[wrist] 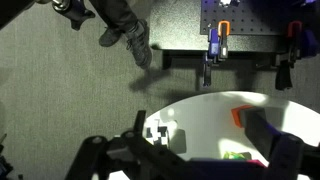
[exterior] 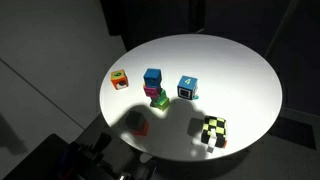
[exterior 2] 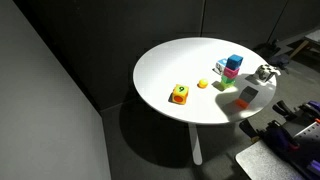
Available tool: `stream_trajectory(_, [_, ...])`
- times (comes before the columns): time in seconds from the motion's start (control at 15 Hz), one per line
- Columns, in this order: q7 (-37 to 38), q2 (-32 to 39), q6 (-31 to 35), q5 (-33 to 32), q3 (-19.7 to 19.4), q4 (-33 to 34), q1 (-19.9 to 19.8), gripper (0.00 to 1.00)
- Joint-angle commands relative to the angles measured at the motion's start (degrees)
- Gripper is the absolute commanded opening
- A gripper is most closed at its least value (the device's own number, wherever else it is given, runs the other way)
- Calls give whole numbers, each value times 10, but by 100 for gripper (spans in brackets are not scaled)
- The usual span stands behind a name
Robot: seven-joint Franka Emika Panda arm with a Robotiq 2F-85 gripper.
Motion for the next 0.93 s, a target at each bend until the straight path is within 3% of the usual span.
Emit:
stream_trajectory(0.0, [1, 0, -1, -1, -4, 1, 5, 100])
stream_trajectory(0.47, [-4, 4, 0, -3, -6, 2, 3, 100])
stream_trajectory(0.87, [1, 49, 23, -3, -7, 4, 4, 100])
